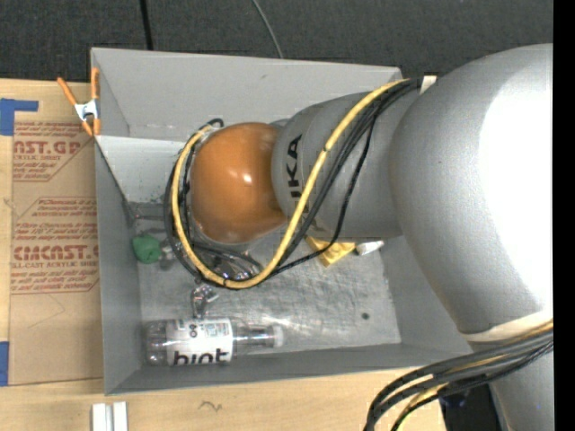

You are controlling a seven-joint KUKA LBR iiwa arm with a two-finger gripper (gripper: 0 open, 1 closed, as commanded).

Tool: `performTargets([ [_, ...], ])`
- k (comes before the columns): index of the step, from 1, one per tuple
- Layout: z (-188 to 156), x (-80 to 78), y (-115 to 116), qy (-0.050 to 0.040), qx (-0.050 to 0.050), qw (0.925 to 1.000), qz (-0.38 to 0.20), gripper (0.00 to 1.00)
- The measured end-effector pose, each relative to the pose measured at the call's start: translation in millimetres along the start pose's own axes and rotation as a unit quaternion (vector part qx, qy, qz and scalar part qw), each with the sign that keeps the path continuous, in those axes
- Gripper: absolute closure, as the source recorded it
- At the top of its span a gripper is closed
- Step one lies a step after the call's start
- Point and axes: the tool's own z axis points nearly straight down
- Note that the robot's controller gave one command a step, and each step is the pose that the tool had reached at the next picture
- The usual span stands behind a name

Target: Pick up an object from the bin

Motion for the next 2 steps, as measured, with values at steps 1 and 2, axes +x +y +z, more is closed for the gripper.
performTargets([
  [1,-26,-24.1,-25,0.0137,-0.003,0.9987,-0.048,0.0],
  [2,-55,-1.2,-77,0.0133,-0.003,0.9987,-0.048,0.0],
])
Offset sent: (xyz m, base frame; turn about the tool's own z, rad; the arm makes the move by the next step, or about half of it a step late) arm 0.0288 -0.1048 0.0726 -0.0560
